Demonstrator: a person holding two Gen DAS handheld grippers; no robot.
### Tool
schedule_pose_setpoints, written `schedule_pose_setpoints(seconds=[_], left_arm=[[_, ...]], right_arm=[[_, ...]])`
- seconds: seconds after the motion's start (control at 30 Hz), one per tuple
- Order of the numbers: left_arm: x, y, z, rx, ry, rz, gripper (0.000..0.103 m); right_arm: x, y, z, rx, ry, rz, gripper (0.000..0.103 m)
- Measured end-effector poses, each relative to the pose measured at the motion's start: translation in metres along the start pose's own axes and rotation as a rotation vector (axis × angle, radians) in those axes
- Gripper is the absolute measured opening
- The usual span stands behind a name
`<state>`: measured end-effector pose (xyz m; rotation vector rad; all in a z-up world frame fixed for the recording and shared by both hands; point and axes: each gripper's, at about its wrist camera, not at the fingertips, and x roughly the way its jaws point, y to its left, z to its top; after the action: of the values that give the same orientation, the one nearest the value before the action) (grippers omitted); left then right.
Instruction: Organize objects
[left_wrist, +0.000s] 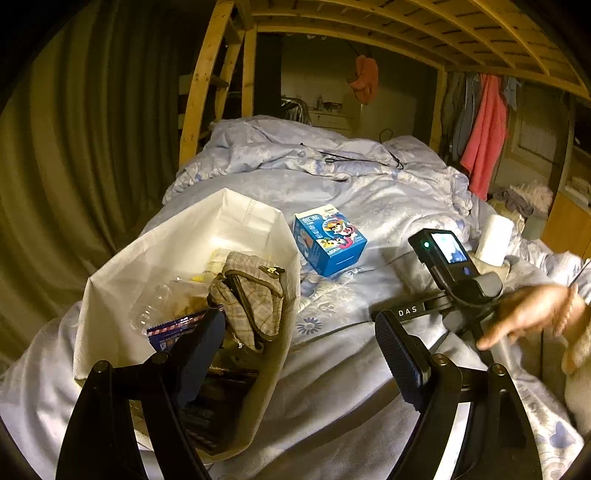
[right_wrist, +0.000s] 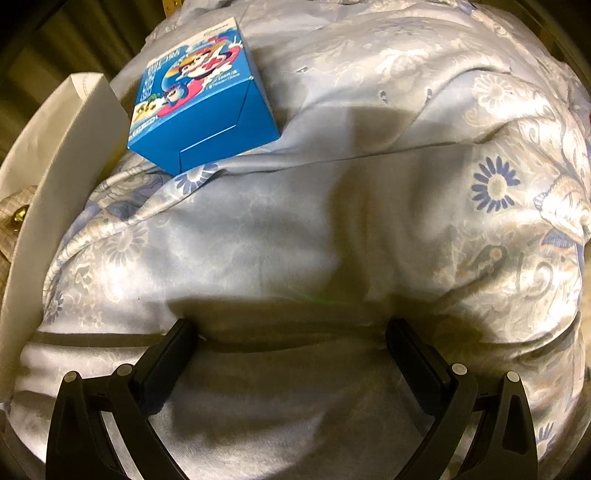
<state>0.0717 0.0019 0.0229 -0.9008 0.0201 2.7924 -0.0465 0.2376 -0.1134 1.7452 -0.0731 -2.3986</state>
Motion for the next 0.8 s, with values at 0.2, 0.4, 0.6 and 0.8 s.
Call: schedule_pose_setpoints(seconds=[0.2,0.4,0.6,0.8], left_arm=[[0.002,-0.006,-0.002,0.027,0.016,0.011,0.083],[0.006,-0.003,-0.002,0.013,0.035,0.014,0.083],[0.002,0.005,-0.001,-0.038,0.005,-0.04,0.079],[0.004,0.013,0.0,-0.085,0.003,-0.041,0.078]], right_arm=[[-0.005,0.012,-0.02,0.011,-0.004,0.015,0.103],[-0.008,0.014,-0.031,0.093,0.046,0.086,0.103],[-0.04,0.054,-0.069,0.016,-0.107,0.03,0.08],[-0.126,0.126,-0.12,-0.107,-0.678,-0.165,0.071]])
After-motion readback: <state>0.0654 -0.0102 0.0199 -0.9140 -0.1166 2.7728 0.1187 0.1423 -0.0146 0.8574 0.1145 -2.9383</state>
